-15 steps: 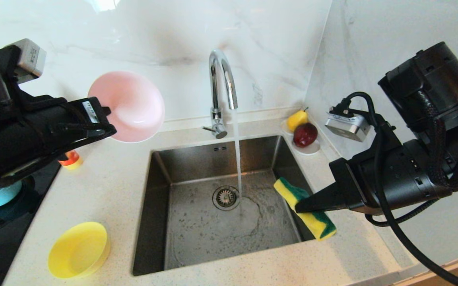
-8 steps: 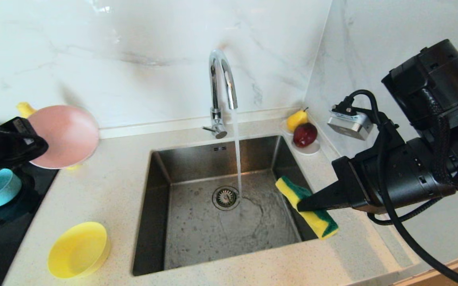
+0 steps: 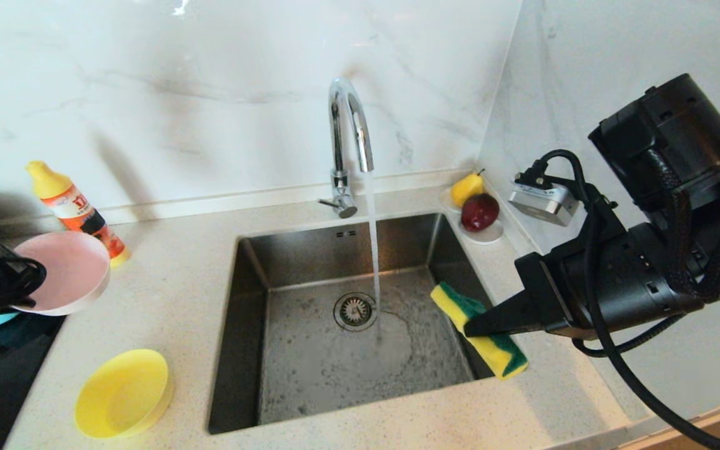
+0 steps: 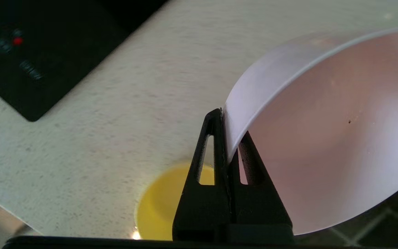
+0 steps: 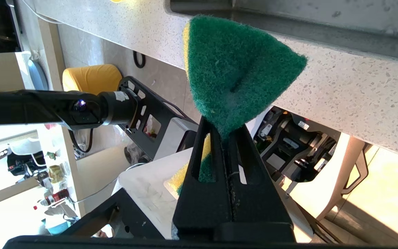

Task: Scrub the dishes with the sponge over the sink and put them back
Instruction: Place the bowl on the table

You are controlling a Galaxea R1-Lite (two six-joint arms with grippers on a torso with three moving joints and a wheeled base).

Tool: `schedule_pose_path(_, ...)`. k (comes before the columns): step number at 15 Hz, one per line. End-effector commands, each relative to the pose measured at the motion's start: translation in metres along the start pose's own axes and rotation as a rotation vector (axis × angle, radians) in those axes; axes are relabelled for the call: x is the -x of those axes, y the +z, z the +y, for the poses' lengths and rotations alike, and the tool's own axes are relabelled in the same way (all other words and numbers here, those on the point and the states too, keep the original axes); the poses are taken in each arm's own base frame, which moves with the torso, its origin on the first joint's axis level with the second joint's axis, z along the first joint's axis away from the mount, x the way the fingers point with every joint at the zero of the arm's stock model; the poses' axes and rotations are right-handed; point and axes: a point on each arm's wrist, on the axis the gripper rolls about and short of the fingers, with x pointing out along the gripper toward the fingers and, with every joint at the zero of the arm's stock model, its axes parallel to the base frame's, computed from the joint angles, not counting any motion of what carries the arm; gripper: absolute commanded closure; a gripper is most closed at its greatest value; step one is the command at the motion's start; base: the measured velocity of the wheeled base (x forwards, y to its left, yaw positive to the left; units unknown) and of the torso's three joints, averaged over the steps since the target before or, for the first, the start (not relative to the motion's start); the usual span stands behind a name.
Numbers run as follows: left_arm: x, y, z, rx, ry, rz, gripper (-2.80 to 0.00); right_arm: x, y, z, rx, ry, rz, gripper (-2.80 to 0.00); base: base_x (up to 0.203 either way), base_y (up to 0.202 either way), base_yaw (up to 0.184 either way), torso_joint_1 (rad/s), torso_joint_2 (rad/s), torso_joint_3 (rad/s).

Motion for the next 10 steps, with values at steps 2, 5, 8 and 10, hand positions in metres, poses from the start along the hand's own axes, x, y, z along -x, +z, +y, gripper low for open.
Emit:
schedule_pose_path(2, -0.047, 0.002, 0.017, 0.062, 0.103, 0.078, 0.00, 0.000, -0.001, 0.000, -0.005, 0.000, 0.006, 0.00, 0.000, 0.000, 0.000, 0.000, 0.00, 0.000)
schedule_pose_path(5, -0.075, 0.001, 0.027, 0.112, 0.105, 0.095, 0.00, 0.000, -0.001, 0.000, -0.005, 0.000, 0.007, 0.00, 0.000, 0.000, 0.000, 0.000, 0.00, 0.000)
schedule_pose_path(8, -0.092, 0.003, 0.035, 0.135, 0.127, 0.103, 0.00, 0.001, -0.002, 0.000, -0.004, 0.001, 0.004, 0.00, 0.000, 0.000, 0.000, 0.000, 0.00, 0.000)
schedule_pose_path(10, -0.100, 0.004, 0.040, 0.147, 0.140, 0.106, 0.00, 0.000, -0.002, -0.001, -0.006, -0.001, 0.010, 0.00, 0.000, 0.000, 0.000, 0.000, 0.00, 0.000)
